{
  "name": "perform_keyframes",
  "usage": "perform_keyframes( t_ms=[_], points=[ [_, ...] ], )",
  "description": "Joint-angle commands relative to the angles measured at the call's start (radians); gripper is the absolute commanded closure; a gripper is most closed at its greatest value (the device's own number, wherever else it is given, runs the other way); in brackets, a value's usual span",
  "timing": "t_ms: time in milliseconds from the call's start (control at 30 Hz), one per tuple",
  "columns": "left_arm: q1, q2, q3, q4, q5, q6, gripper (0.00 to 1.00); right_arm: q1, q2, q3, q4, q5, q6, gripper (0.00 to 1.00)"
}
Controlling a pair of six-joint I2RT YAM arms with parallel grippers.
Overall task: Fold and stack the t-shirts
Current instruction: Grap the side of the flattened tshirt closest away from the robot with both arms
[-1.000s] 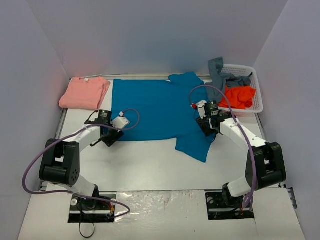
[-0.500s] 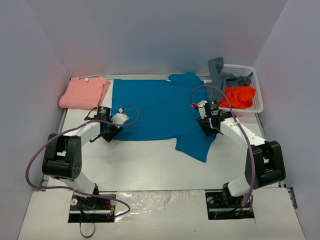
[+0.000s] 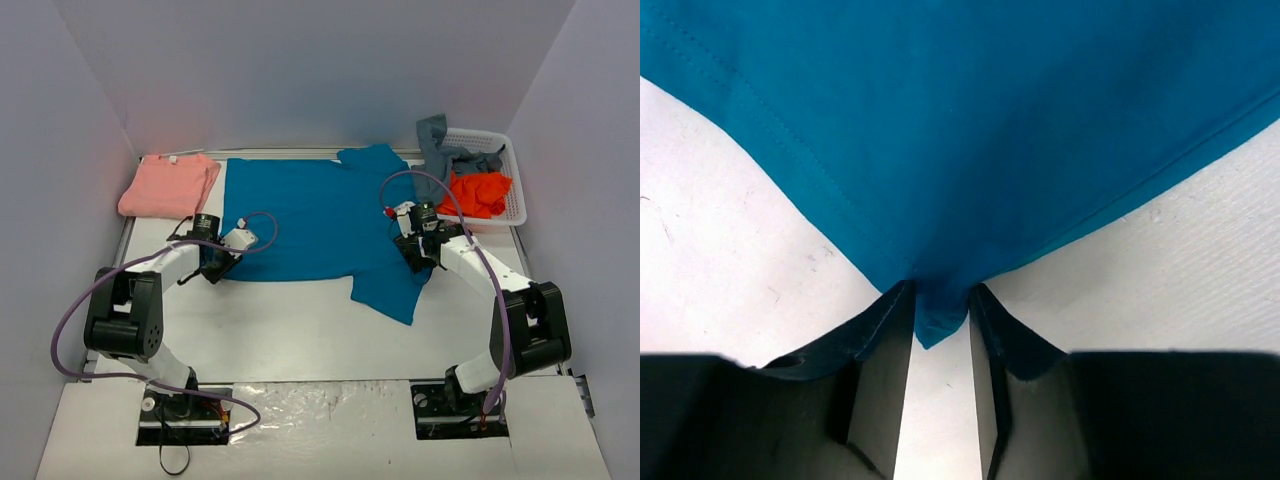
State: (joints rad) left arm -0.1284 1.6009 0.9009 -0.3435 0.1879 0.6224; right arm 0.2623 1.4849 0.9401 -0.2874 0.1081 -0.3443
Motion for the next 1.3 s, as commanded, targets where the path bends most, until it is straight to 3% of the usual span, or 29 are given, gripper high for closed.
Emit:
perform_keyframes(
  t_ms=[0, 67, 367, 500, 967, 1267],
  points=[
    [0.009, 0.005, 0.003, -0.060, 0.022, 0.016, 0.73, -0.005, -0.005, -0.007, -0.006, 0.018, -0.005, 0.54],
    [0.010, 0.014, 0.010, -0.071, 0.025, 0.017, 0.80, -0.003, -0.009, -0.007, -0.006, 0.012, -0.004, 0.54],
    [0.009, 0.057, 0.036, -0.101, 0.028, 0.014, 0.83, -0.005, -0.028, -0.006, -0.010, -0.019, -0.001, 0.54],
    [0.010, 0.062, 0.049, -0.103, 0.028, -0.009, 0.97, -0.005, -0.052, 0.012, -0.035, -0.022, -0.013, 0.53],
    [0.012, -0.047, 0.102, -0.123, -0.090, -0.188, 0.97, 0.028, -0.084, 0.022, -0.321, -0.156, -0.251, 0.54],
    [0.010, -0.038, 0.133, -0.123, -0.110, -0.240, 0.98, 0.150, -0.072, 0.020, -0.482, -0.220, -0.355, 0.56]
  ],
)
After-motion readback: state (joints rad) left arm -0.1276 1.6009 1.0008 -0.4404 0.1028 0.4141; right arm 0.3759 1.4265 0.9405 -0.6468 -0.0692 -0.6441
